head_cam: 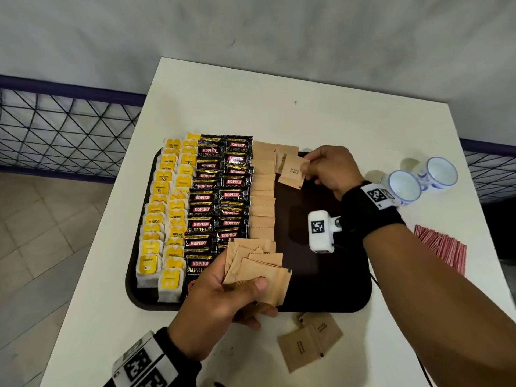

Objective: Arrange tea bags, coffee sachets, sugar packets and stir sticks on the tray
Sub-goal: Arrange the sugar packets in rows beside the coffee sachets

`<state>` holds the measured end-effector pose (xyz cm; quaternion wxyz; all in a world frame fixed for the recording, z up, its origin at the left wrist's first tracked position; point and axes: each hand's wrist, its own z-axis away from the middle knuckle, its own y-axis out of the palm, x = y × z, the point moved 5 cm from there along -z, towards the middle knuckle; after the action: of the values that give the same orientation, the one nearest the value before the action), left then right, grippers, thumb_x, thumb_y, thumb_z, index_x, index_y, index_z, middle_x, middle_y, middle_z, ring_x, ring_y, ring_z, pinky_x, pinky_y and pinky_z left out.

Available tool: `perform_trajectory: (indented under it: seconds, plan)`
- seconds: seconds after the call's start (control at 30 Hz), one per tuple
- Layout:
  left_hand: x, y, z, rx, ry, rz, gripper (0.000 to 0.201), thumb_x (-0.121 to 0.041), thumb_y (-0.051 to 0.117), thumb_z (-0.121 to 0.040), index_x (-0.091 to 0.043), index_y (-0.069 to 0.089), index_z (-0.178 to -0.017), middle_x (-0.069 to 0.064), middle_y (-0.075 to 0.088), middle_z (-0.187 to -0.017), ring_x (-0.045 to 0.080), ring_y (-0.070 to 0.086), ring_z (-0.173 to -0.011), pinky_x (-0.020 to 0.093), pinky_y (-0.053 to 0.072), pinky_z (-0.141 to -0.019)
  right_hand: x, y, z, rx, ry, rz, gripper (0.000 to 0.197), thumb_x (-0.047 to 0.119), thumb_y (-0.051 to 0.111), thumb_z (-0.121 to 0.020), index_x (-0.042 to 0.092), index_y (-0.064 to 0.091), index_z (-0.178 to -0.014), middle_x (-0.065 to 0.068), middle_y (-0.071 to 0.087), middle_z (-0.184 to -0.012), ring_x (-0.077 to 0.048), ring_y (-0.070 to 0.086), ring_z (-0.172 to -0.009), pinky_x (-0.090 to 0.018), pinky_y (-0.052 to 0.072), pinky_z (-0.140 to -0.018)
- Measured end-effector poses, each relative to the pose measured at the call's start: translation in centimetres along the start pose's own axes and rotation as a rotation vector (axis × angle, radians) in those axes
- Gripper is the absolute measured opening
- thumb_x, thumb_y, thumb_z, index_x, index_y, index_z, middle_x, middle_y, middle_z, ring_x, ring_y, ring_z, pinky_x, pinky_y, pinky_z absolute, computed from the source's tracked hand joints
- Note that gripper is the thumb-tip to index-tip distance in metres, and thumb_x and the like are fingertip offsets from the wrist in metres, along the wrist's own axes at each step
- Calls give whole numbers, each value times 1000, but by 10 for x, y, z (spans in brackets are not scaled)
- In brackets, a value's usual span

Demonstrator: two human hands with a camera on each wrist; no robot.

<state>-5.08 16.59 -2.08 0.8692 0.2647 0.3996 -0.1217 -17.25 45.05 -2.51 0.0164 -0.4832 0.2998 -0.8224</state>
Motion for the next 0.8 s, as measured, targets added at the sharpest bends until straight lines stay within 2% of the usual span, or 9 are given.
perform_trajectory:
  seconds: [0.1, 0.2, 0.27, 0.47, 0.63, 0.73, 0.8]
  plan:
    - [1, -1, 0, 10, -2, 7, 40, -20, 73, -82, -28, 63, -120, 16, 76, -106, 45, 74, -80, 36, 57, -56, 3, 7, -8, 4, 6, 7, 15, -3, 71, -79, 10, 65, -76, -12, 70, -75, -15, 59, -53, -19, 44, -43]
    - [1, -3, 1, 10, 4, 4, 36, -20, 71, -81, -36, 67, -113, 15, 76, -104, 44, 74, -81, 35, 57, -55, 5, 11, -12, -26, 0, 15, 10, -2, 73, -75, 2, 69, -83, -14, 70, -75, -13, 60, -50, -19, 42, -42]
    - [2, -5, 1, 1, 4, -1, 36, -21, 71, -80, -35, 66, -113, 15, 76, -103, 44, 74, -81, 35, 57, -54, 5, 12, -14, -51, 6, 24, 13, 1, 76, -73, 2, 70, -85, -14, 70, -73, -13, 60, -50, -20, 42, -43]
    - [3, -5, 1, -2, -4, -9, 44, -21, 71, -79, -28, 61, -122, 14, 77, -102, 43, 75, -80, 34, 57, -54, 6, 14, -16, -88, 7, 41, 20, 3, 80, -69, 14, 63, -70, -15, 70, -72, -20, 64, -57, -27, 48, -52]
    - [4, -3, 0, -6, -6, -6, 46, -20, 70, -79, -24, 60, -124, 15, 77, -102, 42, 75, -79, 35, 57, -54, 3, 16, -18, -106, -7, 61, 22, 8, 80, -70, 17, 62, -62, -6, 66, -59, -19, 64, -56, -31, 49, -57]
    - [4, -4, 0, -13, -8, 3, 45, -19, 71, -79, -25, 61, -122, 16, 77, -103, 44, 74, -79, 35, 57, -54, 1, 17, -17, -110, 0, 36, 21, 11, 80, -74, 16, 62, -65, -11, 67, -63, -24, 63, -58, -33, 49, -56]
    - [3, -4, -1, -12, -6, 8, 44, -19, 73, -80, -26, 62, -122, 16, 76, -104, 44, 74, -79, 36, 57, -55, 1, 15, -14, -131, -9, 31, 20, 16, 79, -78, 17, 62, -68, -14, 70, -69, -24, 64, -59, -31, 49, -55]
